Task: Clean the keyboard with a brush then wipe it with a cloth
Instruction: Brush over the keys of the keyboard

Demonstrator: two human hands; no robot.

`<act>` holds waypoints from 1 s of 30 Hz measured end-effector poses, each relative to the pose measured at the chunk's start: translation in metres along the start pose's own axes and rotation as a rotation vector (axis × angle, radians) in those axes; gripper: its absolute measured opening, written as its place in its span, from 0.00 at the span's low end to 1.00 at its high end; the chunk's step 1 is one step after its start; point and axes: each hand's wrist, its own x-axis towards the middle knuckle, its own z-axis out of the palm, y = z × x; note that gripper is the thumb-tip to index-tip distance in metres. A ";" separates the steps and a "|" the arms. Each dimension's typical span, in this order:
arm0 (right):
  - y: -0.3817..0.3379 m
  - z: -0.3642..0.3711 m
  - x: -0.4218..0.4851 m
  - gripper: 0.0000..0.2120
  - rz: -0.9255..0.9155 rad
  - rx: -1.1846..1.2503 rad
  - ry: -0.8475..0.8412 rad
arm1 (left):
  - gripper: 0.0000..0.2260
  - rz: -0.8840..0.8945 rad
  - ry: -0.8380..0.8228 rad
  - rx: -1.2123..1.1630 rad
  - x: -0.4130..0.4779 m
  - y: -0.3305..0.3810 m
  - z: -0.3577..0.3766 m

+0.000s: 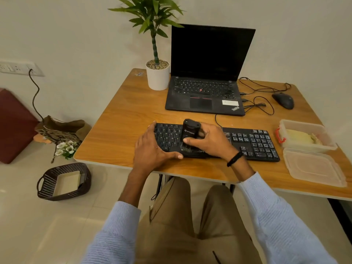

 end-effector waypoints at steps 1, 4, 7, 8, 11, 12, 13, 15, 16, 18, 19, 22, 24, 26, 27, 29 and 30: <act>0.001 0.001 -0.004 0.22 -0.001 0.009 0.011 | 0.67 0.003 -0.003 0.000 0.000 0.000 0.000; 0.005 0.003 -0.017 0.20 0.018 0.029 0.216 | 0.68 -0.006 -0.011 -0.003 0.001 0.001 0.000; 0.004 0.007 -0.029 0.20 0.004 0.019 0.087 | 0.68 -0.005 -0.007 -0.008 0.000 0.000 0.000; 0.005 0.007 -0.031 0.20 0.004 0.021 0.074 | 0.68 -0.002 -0.011 -0.008 0.000 0.000 0.000; 0.010 0.003 -0.034 0.19 0.045 0.099 0.241 | 0.67 -0.001 -0.018 -0.002 0.000 0.001 0.000; 0.011 0.001 -0.035 0.19 0.048 0.116 0.236 | 0.67 -0.002 -0.015 -0.002 0.000 0.002 -0.001; 0.010 0.000 -0.036 0.19 0.044 0.113 0.180 | 0.67 -0.004 -0.012 -0.005 -0.001 0.002 -0.001; 0.009 -0.001 -0.038 0.21 0.045 0.084 0.087 | 0.67 0.001 -0.013 -0.013 -0.001 0.002 -0.002; 0.011 -0.001 -0.039 0.21 0.052 0.083 0.123 | 0.67 0.003 -0.017 -0.015 -0.001 0.002 -0.002; 0.016 -0.002 -0.040 0.20 0.064 0.092 0.262 | 0.67 -0.004 -0.020 -0.011 -0.001 0.003 -0.002; 0.017 -0.002 -0.041 0.20 0.064 0.094 0.275 | 0.67 -0.006 -0.019 -0.008 -0.001 0.004 -0.001; 0.013 -0.002 -0.042 0.22 0.043 0.079 0.094 | 0.67 -0.008 -0.017 -0.013 -0.002 0.004 -0.003; 0.014 -0.005 -0.040 0.21 0.033 0.056 0.171 | 0.66 -0.009 -0.019 -0.012 -0.002 0.004 -0.003; 0.016 -0.008 -0.038 0.20 0.026 0.030 0.278 | 0.66 -0.010 -0.018 -0.005 -0.002 0.005 -0.002; 0.014 -0.009 -0.036 0.20 0.020 0.022 0.257 | 0.67 -0.010 -0.012 -0.004 -0.002 0.004 -0.002; 0.013 -0.008 -0.035 0.22 0.022 0.009 0.099 | 0.67 -0.014 -0.012 -0.013 -0.002 0.003 -0.002; 0.013 -0.008 -0.034 0.23 0.026 0.002 0.059 | 0.67 -0.015 -0.016 -0.015 -0.002 0.003 -0.002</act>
